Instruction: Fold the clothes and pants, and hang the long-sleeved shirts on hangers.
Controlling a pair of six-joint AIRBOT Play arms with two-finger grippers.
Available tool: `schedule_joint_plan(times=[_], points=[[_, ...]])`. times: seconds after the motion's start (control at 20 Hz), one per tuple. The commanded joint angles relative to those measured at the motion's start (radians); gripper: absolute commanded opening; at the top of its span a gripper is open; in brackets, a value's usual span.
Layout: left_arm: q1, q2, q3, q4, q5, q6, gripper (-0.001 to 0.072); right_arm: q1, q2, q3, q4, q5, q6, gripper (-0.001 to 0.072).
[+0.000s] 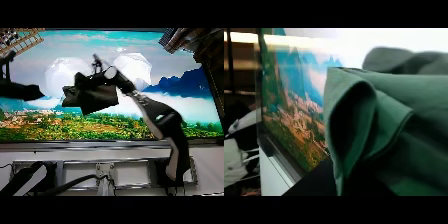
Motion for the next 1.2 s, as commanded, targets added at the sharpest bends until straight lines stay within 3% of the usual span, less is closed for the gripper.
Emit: schedule_joint_plan(times=[0.0, 0.05, 0.1, 0.15, 0.2, 0.3, 0.5, 0.6, 0.75, 0.85, 0.95, 1.15], points=[[0.005, 0.098, -0.163, 0.040, 0.059, -0.008, 0.0008, 0.074, -0.180, 0.137, 0.055, -0.028, 0.063, 0.0026], [0.005, 0.104, -0.181, 0.040, 0.062, -0.008, 0.0008, 0.078, -0.205, 0.134, 0.087, -0.040, 0.062, 0.0034], [0.005, 0.105, -0.186, 0.040, 0.062, -0.008, 0.0008, 0.083, -0.223, 0.134, 0.119, -0.043, 0.060, 0.0154], [0.003, 0.105, -0.187, 0.039, 0.063, -0.008, 0.0008, 0.082, -0.232, 0.134, 0.156, -0.047, 0.044, 0.0330], [0.003, 0.105, -0.187, 0.040, 0.069, -0.011, 0.0008, 0.082, -0.231, 0.134, 0.219, -0.047, -0.025, 0.0400], [0.003, 0.105, -0.187, 0.040, 0.076, -0.011, 0.0008, 0.067, -0.206, 0.134, 0.345, -0.032, -0.182, 0.0400], [0.003, 0.105, -0.187, 0.040, 0.085, -0.024, 0.0008, -0.031, -0.063, 0.134, 0.274, 0.034, -0.238, 0.0395], [0.003, 0.105, -0.187, 0.039, 0.098, -0.035, 0.0008, -0.113, 0.031, 0.134, 0.043, 0.148, -0.195, 0.0372], [0.003, 0.105, -0.187, 0.031, 0.110, -0.037, 0.0008, -0.238, 0.155, 0.107, -0.496, 0.358, 0.036, 0.0330], [0.003, 0.105, -0.187, 0.016, 0.123, -0.037, 0.0008, -0.332, 0.209, 0.037, -0.654, 0.462, 0.049, 0.0329], [0.003, 0.105, -0.187, -0.011, 0.135, -0.037, 0.0008, -0.428, 0.217, -0.037, -0.623, 0.536, 0.047, 0.0332], [0.003, 0.104, -0.187, -0.043, 0.167, -0.037, 0.0021, -0.496, 0.205, -0.199, -0.340, 0.486, -0.060, 0.0519]])
